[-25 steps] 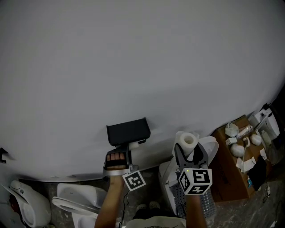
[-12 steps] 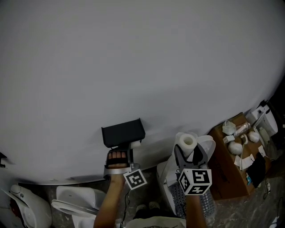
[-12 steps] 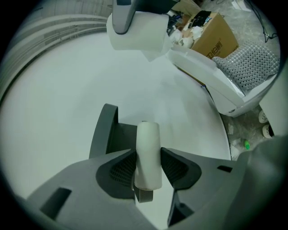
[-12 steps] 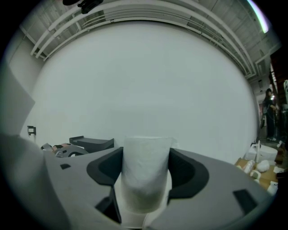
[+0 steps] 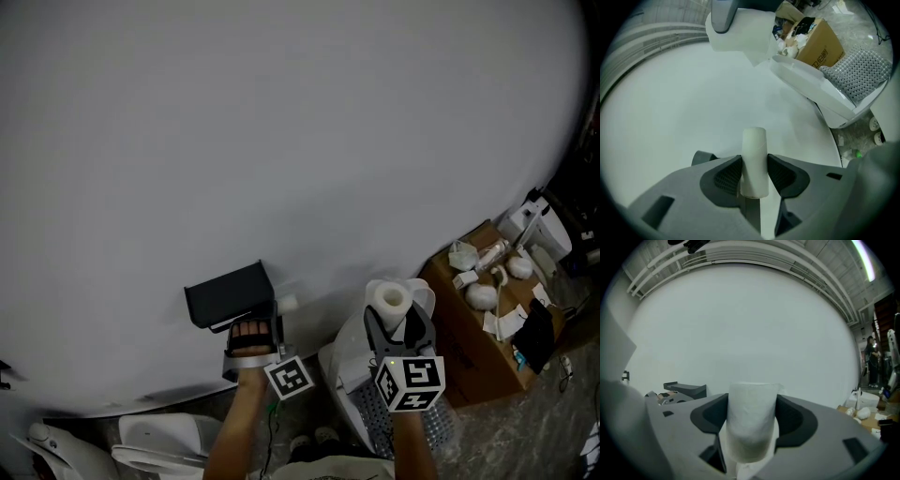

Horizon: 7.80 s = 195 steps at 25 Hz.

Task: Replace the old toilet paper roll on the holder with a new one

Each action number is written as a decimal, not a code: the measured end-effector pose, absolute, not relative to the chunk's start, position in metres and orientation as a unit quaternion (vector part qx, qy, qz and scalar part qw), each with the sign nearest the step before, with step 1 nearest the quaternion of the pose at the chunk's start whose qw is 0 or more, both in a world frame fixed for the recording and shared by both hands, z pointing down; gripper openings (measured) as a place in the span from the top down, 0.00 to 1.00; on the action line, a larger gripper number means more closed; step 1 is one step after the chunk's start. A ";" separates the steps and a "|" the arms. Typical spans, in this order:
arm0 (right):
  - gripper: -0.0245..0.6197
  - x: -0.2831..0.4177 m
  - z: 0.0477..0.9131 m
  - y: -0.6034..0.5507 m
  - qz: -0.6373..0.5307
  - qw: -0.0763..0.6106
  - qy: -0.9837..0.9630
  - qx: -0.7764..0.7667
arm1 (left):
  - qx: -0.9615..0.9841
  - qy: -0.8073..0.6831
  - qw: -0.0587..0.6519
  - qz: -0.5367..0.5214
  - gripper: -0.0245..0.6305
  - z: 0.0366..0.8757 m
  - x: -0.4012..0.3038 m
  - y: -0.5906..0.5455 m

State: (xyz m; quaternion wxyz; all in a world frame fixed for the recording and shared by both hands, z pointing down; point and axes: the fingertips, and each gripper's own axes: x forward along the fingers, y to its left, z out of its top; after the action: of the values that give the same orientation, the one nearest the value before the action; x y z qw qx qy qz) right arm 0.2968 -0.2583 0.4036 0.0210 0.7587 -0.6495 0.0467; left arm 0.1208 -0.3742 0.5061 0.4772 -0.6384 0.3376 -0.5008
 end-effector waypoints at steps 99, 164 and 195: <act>0.51 0.136 0.501 -0.390 -0.416 0.571 -0.596 0.381 | -0.779 0.624 -0.041 0.044 0.69 0.388 -0.184 -0.308; 0.52 0.003 0.448 -0.316 -0.343 0.312 -0.762 0.453 | -0.754 0.654 -0.022 0.067 0.69 0.366 -0.217 -0.282; 0.97 0.162 0.342 -0.293 -0.053 -0.017 -0.732 0.679 | -0.788 0.611 -0.012 0.081 0.69 0.335 -0.136 -0.289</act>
State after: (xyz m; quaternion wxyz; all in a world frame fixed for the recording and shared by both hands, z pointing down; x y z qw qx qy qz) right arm 0.1621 -0.2928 0.3419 -0.0173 0.6792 -0.7319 -0.0525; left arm -0.1359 -0.2891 0.3347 -0.0118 -0.7876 0.6108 0.0807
